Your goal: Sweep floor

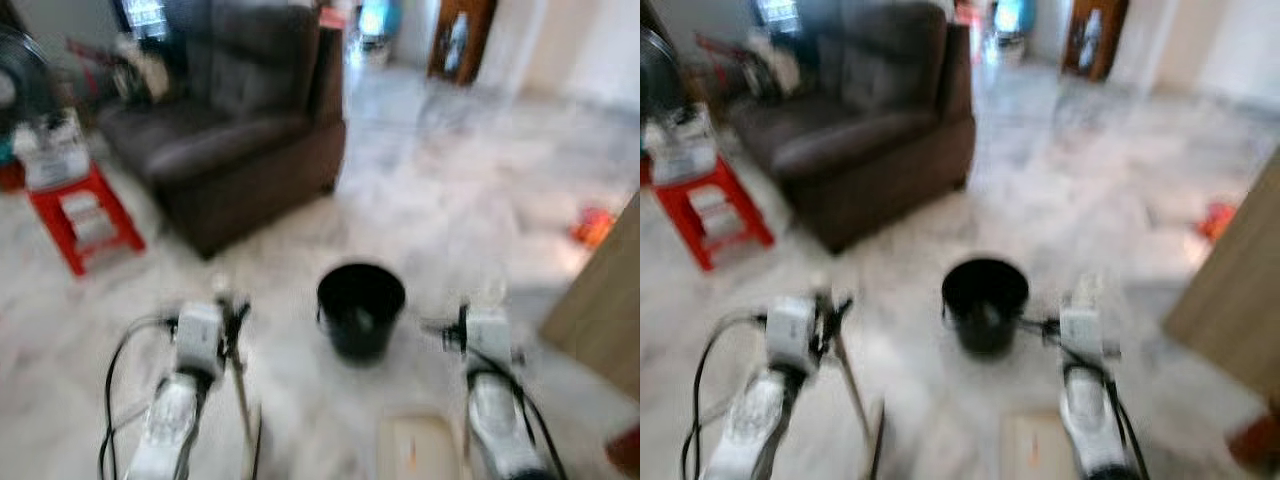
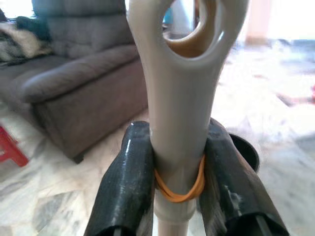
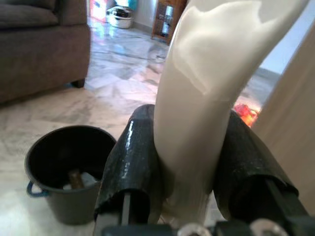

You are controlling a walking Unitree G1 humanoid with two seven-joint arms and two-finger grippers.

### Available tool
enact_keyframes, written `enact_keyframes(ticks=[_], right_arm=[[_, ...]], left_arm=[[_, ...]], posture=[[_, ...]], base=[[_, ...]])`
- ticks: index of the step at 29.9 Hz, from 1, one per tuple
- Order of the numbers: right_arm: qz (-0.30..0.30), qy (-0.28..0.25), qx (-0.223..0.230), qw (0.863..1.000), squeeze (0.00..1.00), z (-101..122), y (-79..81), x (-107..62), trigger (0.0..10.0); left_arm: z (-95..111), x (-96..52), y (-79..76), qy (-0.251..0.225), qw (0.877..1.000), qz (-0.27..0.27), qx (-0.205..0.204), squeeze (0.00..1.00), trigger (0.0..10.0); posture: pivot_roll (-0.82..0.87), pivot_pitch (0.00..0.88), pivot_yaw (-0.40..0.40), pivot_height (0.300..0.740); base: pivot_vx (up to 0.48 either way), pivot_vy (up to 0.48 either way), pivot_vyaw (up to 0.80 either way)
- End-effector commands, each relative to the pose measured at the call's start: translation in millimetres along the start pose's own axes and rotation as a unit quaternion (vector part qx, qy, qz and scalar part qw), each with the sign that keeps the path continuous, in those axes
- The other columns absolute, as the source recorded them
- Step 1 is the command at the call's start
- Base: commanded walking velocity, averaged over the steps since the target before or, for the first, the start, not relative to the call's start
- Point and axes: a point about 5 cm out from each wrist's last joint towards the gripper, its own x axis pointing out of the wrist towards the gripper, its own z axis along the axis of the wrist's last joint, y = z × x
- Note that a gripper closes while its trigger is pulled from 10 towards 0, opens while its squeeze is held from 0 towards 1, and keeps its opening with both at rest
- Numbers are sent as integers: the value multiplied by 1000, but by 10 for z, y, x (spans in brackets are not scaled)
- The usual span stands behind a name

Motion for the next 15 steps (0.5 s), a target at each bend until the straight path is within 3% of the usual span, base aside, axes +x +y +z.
enact_keyframes(ticks=[1,15], right_arm=[[8,-6,2,1000,0,67,50,50,10000],[7,7,1,1000,0,23,66,31,10000]], left_arm=[[40,8,67,-8,1000,11,6,0,10000],[54,20,79,-8,1000,13,8,0,10000]], posture=[[60,0,70,740],[64,13,75,740]], base=[[0,0,-606],[0,0,-800]])
